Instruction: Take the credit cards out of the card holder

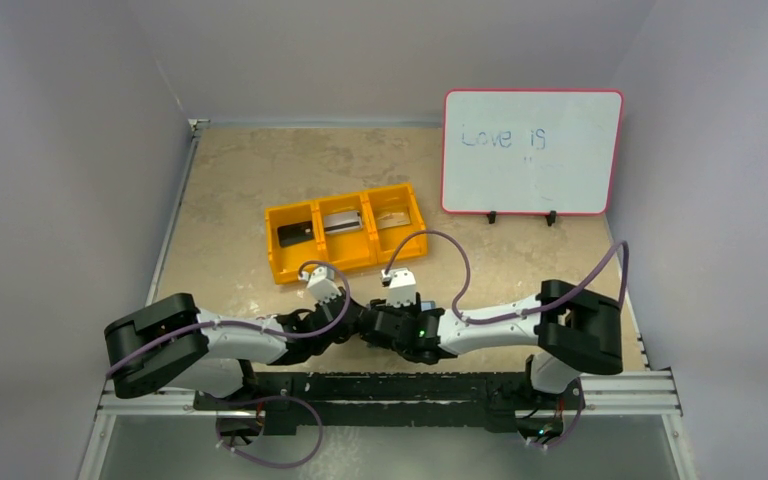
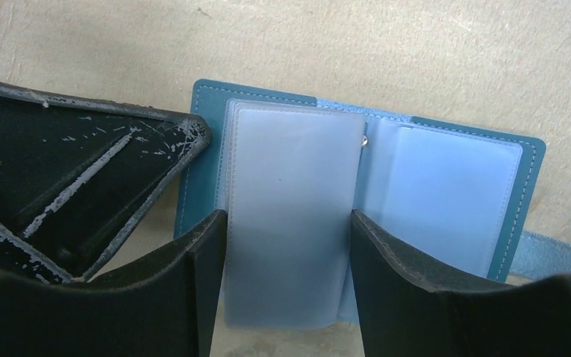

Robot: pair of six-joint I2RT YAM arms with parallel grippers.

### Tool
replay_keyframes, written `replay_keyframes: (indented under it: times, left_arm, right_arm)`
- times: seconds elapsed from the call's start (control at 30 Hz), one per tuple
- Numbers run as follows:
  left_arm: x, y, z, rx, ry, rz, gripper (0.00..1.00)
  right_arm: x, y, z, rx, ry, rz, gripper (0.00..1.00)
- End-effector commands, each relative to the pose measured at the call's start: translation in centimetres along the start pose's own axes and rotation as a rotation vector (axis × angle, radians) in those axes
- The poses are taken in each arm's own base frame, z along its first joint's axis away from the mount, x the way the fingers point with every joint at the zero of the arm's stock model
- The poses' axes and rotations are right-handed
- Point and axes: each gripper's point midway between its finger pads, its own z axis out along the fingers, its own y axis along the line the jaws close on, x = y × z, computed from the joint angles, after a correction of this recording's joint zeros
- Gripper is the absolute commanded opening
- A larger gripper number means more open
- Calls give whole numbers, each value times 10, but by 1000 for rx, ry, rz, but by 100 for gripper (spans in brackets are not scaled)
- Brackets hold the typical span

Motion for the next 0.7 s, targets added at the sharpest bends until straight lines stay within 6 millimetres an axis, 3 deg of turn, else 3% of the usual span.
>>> replay_keyframes:
  times: [0.0,0.37,0.67]
  left_arm:
    - [12,43,-1,-127,42,93,0]
    - [13,42,1,-133,47,106,0]
    - [17,40,5,-139,61,126,0]
  right_arm:
    - [7,-24,-6,35,49,16,60]
    - [-8,-59,-8,97,43,120,57]
    - [-15,-66,-12,43,39,240,63]
